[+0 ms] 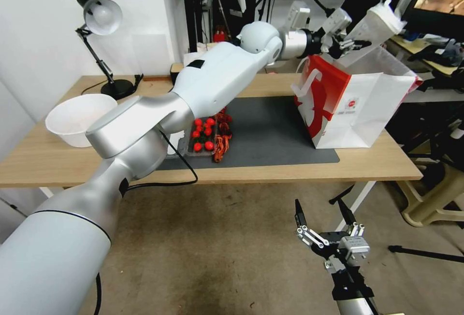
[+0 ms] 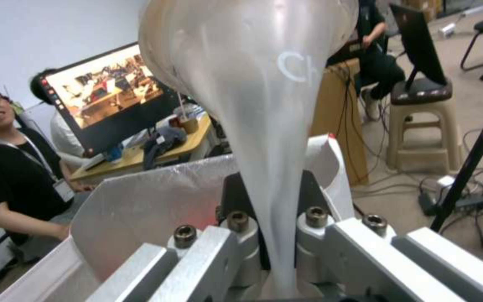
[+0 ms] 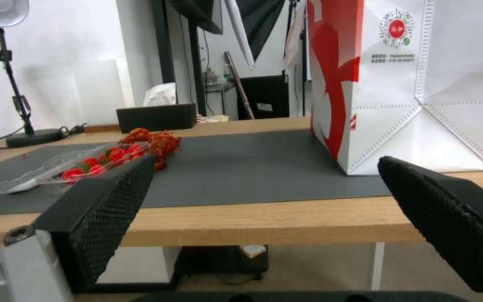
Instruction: Pick up the trash from the table and place it into the takeout bag.
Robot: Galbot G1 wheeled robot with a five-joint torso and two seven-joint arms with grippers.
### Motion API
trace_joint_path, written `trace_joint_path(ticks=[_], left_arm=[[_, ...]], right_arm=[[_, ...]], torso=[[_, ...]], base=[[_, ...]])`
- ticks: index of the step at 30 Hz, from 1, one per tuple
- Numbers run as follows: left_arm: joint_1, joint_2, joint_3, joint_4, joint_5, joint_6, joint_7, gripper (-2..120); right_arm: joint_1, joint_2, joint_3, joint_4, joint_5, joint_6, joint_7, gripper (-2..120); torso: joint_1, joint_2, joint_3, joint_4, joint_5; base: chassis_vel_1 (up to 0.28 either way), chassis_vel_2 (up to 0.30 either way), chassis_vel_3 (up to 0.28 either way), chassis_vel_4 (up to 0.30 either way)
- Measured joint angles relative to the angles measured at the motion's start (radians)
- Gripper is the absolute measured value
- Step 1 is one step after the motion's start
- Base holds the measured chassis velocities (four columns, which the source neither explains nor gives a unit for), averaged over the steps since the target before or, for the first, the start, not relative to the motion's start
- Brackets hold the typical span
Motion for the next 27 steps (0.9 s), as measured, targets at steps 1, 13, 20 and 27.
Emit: trace_joint_path(ticks=[1, 13, 20, 27], left_arm=[[0.000, 0.000, 0.003, -0.001, 0.002, 0.000, -0.002, 1], [-0.005, 0.001, 0.011, -0.021, 0.013, 0.019, -0.010, 33], [-0.001, 0.001, -0.011, -0.020, 0.023, 0.024, -0.009, 59], [0.017, 0.003, -0.039, -0.015, 0.052, 0.029, 0.003, 84]], right_arm=[[0.000, 0.000, 0.000, 0.000, 0.000, 0.000, 0.000, 100], [0.000, 0.003, -0.001, -0.002, 0.000, 0.000, -0.001, 100], [-0.001, 0.005, -0.003, -0.004, -0.001, 0.000, -0.002, 100], [-0.009, 0.011, -0.005, -0.010, -0.004, 0.001, -0.003, 100]], torso=[[0.000, 0.000, 0.000, 0.0000, -0.0001], [0.000, 0.000, 0.000, 0.0001, 0.0000], [0.000, 0.000, 0.000, 0.0000, -0.0001], [0.000, 0.000, 0.000, 0.0000, -0.0001]], base=[[0.000, 0.000, 0.000, 0.000], [0.000, 0.000, 0.000, 0.000], [0.000, 0.000, 0.000, 0.000], [0.000, 0.000, 0.000, 0.000]])
